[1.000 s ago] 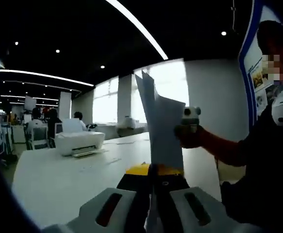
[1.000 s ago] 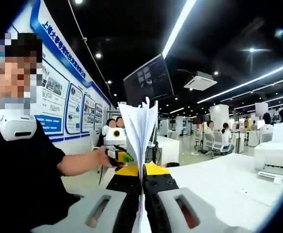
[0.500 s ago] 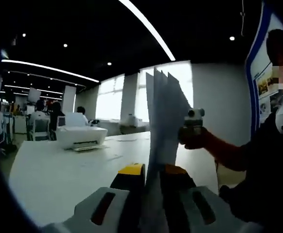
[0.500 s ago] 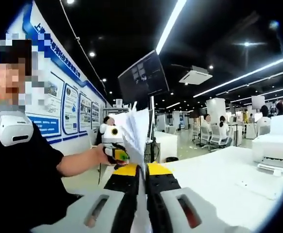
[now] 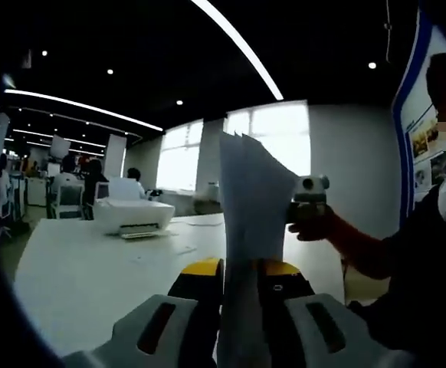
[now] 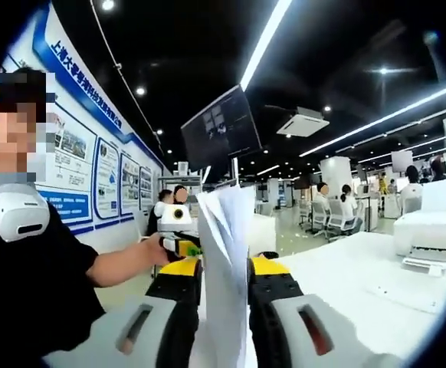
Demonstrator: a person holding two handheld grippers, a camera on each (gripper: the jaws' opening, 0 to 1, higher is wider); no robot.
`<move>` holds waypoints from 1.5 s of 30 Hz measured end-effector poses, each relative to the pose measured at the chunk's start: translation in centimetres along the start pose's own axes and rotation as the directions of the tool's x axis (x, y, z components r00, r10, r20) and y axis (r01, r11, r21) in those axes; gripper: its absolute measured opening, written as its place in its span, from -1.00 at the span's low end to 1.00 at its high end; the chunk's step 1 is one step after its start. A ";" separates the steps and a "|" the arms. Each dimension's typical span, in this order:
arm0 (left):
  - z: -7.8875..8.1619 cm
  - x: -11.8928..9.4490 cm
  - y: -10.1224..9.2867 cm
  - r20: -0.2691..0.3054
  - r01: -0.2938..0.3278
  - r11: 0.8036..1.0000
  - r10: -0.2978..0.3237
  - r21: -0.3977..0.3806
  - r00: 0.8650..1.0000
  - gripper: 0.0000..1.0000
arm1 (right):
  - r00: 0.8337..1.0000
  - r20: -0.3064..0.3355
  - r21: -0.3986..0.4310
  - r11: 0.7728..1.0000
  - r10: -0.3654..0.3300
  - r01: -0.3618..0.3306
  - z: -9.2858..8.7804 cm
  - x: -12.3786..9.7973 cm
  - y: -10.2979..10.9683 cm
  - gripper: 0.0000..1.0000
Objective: Organize the stack of printing papers by aligning and flattening the scattered papers on the table
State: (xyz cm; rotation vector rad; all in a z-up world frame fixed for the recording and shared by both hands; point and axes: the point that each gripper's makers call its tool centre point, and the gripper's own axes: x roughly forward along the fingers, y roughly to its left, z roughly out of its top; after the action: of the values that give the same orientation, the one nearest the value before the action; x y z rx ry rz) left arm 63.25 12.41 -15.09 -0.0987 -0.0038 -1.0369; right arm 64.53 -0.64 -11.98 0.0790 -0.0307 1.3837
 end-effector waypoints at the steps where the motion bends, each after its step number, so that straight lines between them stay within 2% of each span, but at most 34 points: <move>1: -0.1 0.1 -0.2 -0.007 0.006 1.000 -0.006 0.005 1.000 -0.59 | 1.000 -0.005 -0.017 1.000 0.004 -0.004 -0.1 0.0 0.2 -0.92; 2: -0.4 0.1 -0.5 -0.028 0.027 0.999 -0.025 0.047 0.999 -0.72 | 1.000 -0.008 -0.031 0.999 0.011 -0.011 -0.1 0.0 0.3 -1.00; 3: -0.5 0.1 -1.1 -0.035 0.056 0.996 -0.053 0.073 0.998 -0.89 | 1.000 -0.003 -0.027 1.000 0.011 -0.011 0.0 -0.1 0.4 -1.00; 4: -0.3 0.1 -1.0 -0.030 0.041 0.998 -0.039 0.050 0.999 -0.89 | 1.000 -0.001 -0.040 0.999 0.014 -0.014 0.1 0.0 0.5 -1.00; 10: 0.2 0.0 -1.1 -0.017 0.043 0.998 -0.042 0.054 0.999 -0.88 | 1.000 0.016 -0.048 0.999 0.016 -0.015 0.5 -0.1 0.4 -1.00; 11: 0.3 0.0 -1.0 -0.012 0.035 0.998 -0.035 0.045 0.999 -0.83 | 1.000 0.019 -0.030 1.000 0.008 -0.007 0.5 -0.1 0.4 -0.96; 12: 0.4 0.1 -0.4 0.000 -0.005 0.999 0.005 0.045 1.000 -0.61 | 1.000 0.029 -0.025 1.000 -0.002 0.002 0.7 0.0 0.3 -0.71; 13: 0.2 0.1 -0.4 -0.006 0.000 0.999 0.000 0.044 1.000 -0.51 | 1.000 0.028 -0.028 1.000 -0.013 0.013 0.7 0.1 0.0 -0.43; 14: 0.1 0.2 -0.4 -0.011 0.001 0.999 -0.001 0.039 1.000 -0.52 | 1.000 0.017 -0.029 0.999 -0.022 0.022 0.5 0.1 -0.2 -0.44; 17: -0.2 0.3 -0.2 -0.016 0.000 0.999 0.000 0.033 1.000 -0.56 | 1.000 0.013 -0.013 1.000 -0.025 0.025 0.0 -0.1 -0.8 -0.61; 18: -0.3 0.3 -0.4 -0.021 0.009 0.999 -0.008 0.035 1.000 -0.63 | 1.000 0.013 -0.010 1.000 -0.021 0.021 -0.1 -0.2 -0.8 -0.75; 19: -0.5 0.3 -0.7 -0.032 0.035 0.997 -0.032 0.074 0.999 -0.80 | 1.000 0.003 -0.039 0.999 -0.001 0.001 -0.4 -0.3 -0.6 -1.00; 20: -0.4 0.3 -0.9 -0.029 0.033 0.997 -0.031 0.075 0.999 -0.88 | 0.999 0.015 -0.021 0.999 0.028 -0.028 -0.2 -0.2 0.0 -1.00; 24: -0.2 0.4 -0.4 -0.052 0.046 0.997 -0.043 0.064 0.998 -0.89 | 0.999 0.007 -0.068 0.997 0.031 -0.031 0.1 -0.1 0.5 -1.00; 27: 0.2 0.3 0.7 -0.036 0.033 0.997 -0.030 0.065 0.999 -0.85 | 1.000 0.014 -0.059 0.998 0.015 -0.015 0.4 -0.3 0.1 -1.00; 28: 0.3 0.4 1.4 -0.019 -0.009 0.998 0.010 0.065 1.000 -0.67 | 1.000 0.020 -0.042 0.999 -0.005 0.006 0.5 -0.3 -0.3 -0.88; 29: 0.2 0.5 1.6 -0.016 -0.016 0.998 0.017 0.068 1.000 -0.41 | 1.000 0.027 -0.028 1.000 -0.013 0.014 0.6 -0.3 -0.4 -0.60; 30: -0.1 0.7 1.6 -0.033 -0.006 0.998 0.008 0.064 0.999 -0.41 | 1.000 0.022 -0.019 1.000 -0.017 0.017 0.6 -0.1 -0.6 -0.43; 33: -0.5 0.9 2.0 -0.047 -0.005 0.997 0.009 0.072 0.999 -0.44 | 1.000 0.012 -0.033 0.999 -0.018 0.018 0.3 -0.2 -0.6 -0.55; 35: -0.5 0.9 2.0 -0.052 -0.001 0.997 0.005 0.076 0.999 -0.48 | 1.000 0.011 -0.034 0.999 -0.002 0.002 0.2 -0.2 -0.4 -0.71; 36: -0.7 0.9 1.9 -0.059 0.008 0.996 -0.004 0.084 0.998 -0.62 | 1.000 0.010 -0.037 0.999 0.000 0.000 0.2 -0.3 -0.4 -0.83; 37: -0.8 0.9 1.6 -0.074 0.047 0.990 -0.038 0.130 0.997 -0.86 | 1.000 0.005 -0.052 0.999 0.010 -0.010 0.1 -0.3 -0.3 -1.00; 38: -0.8 0.8 1.4 -0.062 0.039 0.993 -0.033 0.109 0.998 -0.88 | 1.000 0.006 -0.058 0.998 0.030 -0.029 0.1 -0.3 0.1 -1.00; 40: -0.8 1.0 0.9 -0.074 0.071 0.990 -0.062 0.121 0.995 -0.89 | 1.000 0.006 -0.067 0.997 0.027 -0.026 0.1 -0.4 0.2 -1.00; 45: -0.4 0.7 1.0 -0.078 0.068 0.991 -0.059 0.117 0.995 -0.90 | 1.000 0.010 -0.069 0.997 0.021 -0.020 0.2 -0.5 0.3 -1.00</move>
State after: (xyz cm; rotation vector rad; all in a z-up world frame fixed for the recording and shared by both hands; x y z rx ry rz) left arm 64.40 12.29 -15.54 0.0494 -0.0021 -1.1012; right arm 64.16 -1.07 -11.83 0.0285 -0.0886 1.4012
